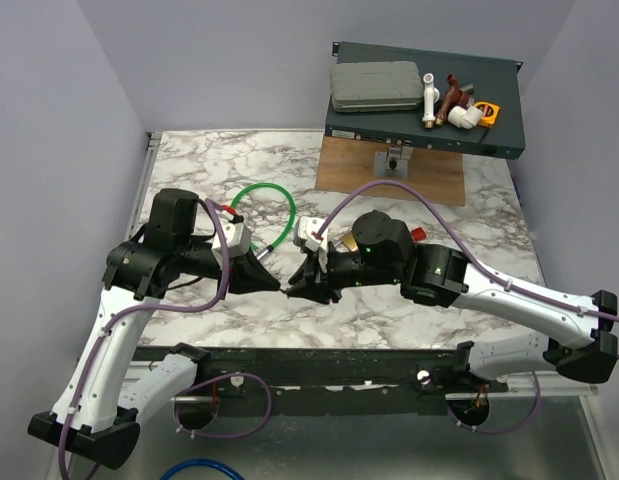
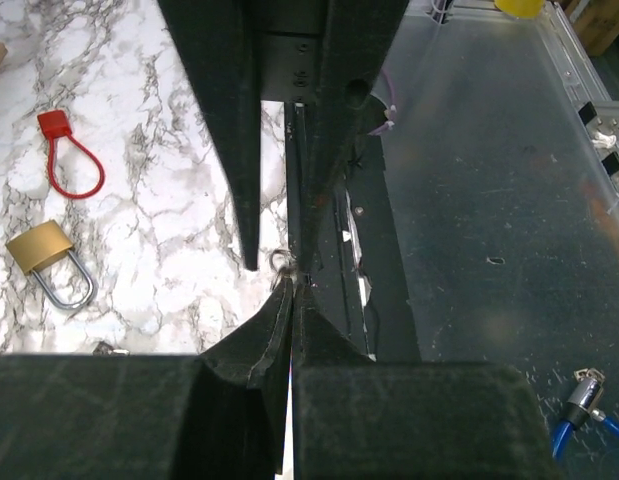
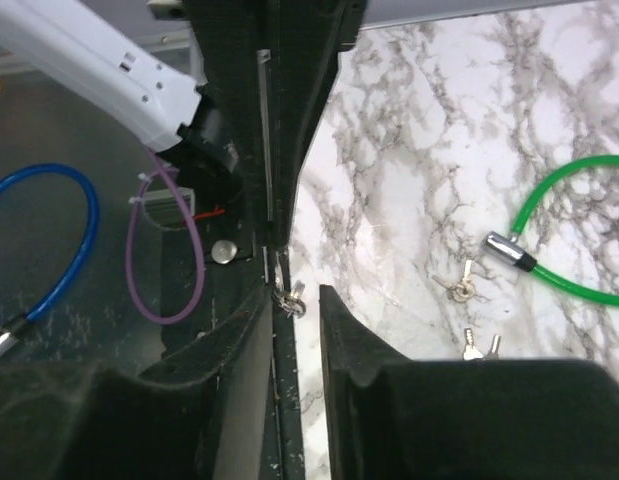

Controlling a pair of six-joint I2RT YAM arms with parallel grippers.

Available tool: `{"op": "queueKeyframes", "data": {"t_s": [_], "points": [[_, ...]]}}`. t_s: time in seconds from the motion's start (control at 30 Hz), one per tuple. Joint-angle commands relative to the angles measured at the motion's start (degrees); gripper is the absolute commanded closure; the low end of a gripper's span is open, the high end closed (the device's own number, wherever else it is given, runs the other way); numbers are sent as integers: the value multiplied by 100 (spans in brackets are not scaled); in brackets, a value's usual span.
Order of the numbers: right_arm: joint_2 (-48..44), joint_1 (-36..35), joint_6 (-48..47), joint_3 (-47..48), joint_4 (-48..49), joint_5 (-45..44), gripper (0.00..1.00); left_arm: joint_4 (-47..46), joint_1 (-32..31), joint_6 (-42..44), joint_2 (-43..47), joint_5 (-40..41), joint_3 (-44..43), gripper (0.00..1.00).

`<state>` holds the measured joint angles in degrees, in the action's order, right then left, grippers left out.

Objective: Unlock with the key

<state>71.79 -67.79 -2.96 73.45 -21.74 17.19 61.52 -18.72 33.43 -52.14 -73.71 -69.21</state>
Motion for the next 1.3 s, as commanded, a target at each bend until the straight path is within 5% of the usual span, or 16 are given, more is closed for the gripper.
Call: {"op": "queueKeyframes", "data": {"t_s": [0.0,0.1,0.2,0.47,0.87,1.27], "points": [[-236,18,91,-98,364,-524,60,137,-44,102,37,76,-224,100],[-353,13,162,-105,445,-703,40,120,-42,102,37,204,-242,100],[-478,12,211,-144,586,-835,33,76,-43,25,26,333,-237,100],[-760,14,578,-772,1428,-643,32,-140,-44,-212,83,488,-248,100],[-1190,265,907,-2761,4803,120,30,257,-44,-12,-148,492,-723,100],[-770,664,1213,-2808,5815,1443,38,229,-53,-96,-107,371,-742,100]]}}
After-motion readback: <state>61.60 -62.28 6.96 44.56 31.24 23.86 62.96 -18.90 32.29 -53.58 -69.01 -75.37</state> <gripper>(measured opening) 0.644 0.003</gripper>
